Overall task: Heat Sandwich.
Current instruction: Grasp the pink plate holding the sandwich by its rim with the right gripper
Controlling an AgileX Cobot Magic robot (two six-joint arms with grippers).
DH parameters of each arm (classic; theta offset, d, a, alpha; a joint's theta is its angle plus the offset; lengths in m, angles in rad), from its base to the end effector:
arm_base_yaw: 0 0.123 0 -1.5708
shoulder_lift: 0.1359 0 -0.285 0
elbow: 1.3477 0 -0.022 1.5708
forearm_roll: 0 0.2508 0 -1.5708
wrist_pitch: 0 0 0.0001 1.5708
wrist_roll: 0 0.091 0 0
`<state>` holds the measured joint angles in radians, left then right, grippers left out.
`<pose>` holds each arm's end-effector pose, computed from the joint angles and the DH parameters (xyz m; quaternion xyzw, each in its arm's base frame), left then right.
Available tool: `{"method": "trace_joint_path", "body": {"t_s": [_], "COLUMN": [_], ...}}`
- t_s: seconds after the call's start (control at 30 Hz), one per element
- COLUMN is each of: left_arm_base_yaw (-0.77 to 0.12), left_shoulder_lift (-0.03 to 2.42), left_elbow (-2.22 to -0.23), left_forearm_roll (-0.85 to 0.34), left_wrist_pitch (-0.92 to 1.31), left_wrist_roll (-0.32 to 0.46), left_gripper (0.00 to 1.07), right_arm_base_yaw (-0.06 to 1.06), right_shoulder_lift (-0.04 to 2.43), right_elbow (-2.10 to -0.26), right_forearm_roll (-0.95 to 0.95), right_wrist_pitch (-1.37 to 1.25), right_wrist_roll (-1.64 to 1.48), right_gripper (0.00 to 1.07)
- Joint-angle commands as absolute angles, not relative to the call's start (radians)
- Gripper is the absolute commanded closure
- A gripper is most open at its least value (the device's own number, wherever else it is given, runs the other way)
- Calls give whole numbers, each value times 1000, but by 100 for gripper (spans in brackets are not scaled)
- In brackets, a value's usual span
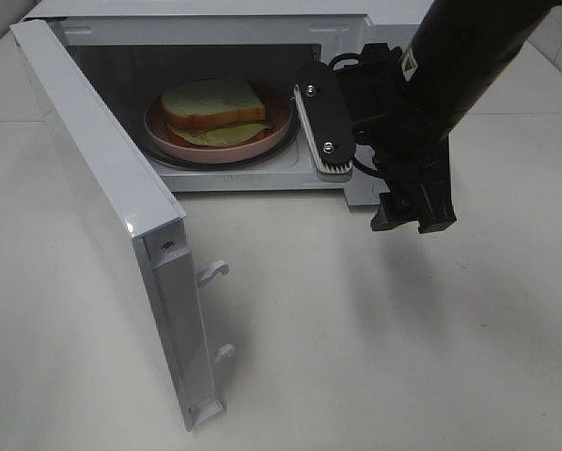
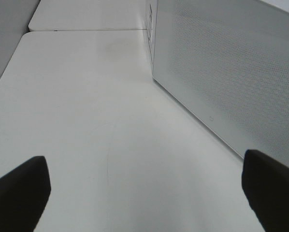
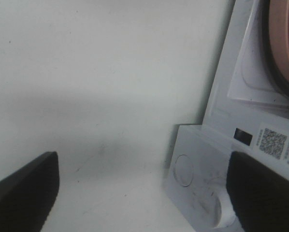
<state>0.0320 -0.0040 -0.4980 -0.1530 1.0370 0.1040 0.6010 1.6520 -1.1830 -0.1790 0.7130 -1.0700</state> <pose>-0.0044 -0.0121 0.2794 0.0325 0.8434 -0.0401 0.5349 0.2900 0.1859 0.2482 -0.7527 0.6108 -0.1253 0.2115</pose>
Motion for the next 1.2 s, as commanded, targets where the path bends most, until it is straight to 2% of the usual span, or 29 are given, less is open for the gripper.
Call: {"method": "trace_joint_path", "body": {"t_s": [0.03,1.2], "left_arm_base_yaw": [32,32], "left_shoulder_lift": [-31,-31], "left_elbow": [-495,-495], "left_forearm_roll": [-156,-156], "left_wrist_pitch": [1037,1037], "left_wrist_roll": [102,102], "left_gripper": [5,5], "right_arm_base_yaw": [617,630], "right_shoulder_lift": [1677,2035], "right_elbow": [-1223,-1552], "right_forearm_roll": [-178,-171], "right_wrist_pitch": [705,518], "right_wrist_roll": [-1066,-1076], "right_gripper": [18,21]}}
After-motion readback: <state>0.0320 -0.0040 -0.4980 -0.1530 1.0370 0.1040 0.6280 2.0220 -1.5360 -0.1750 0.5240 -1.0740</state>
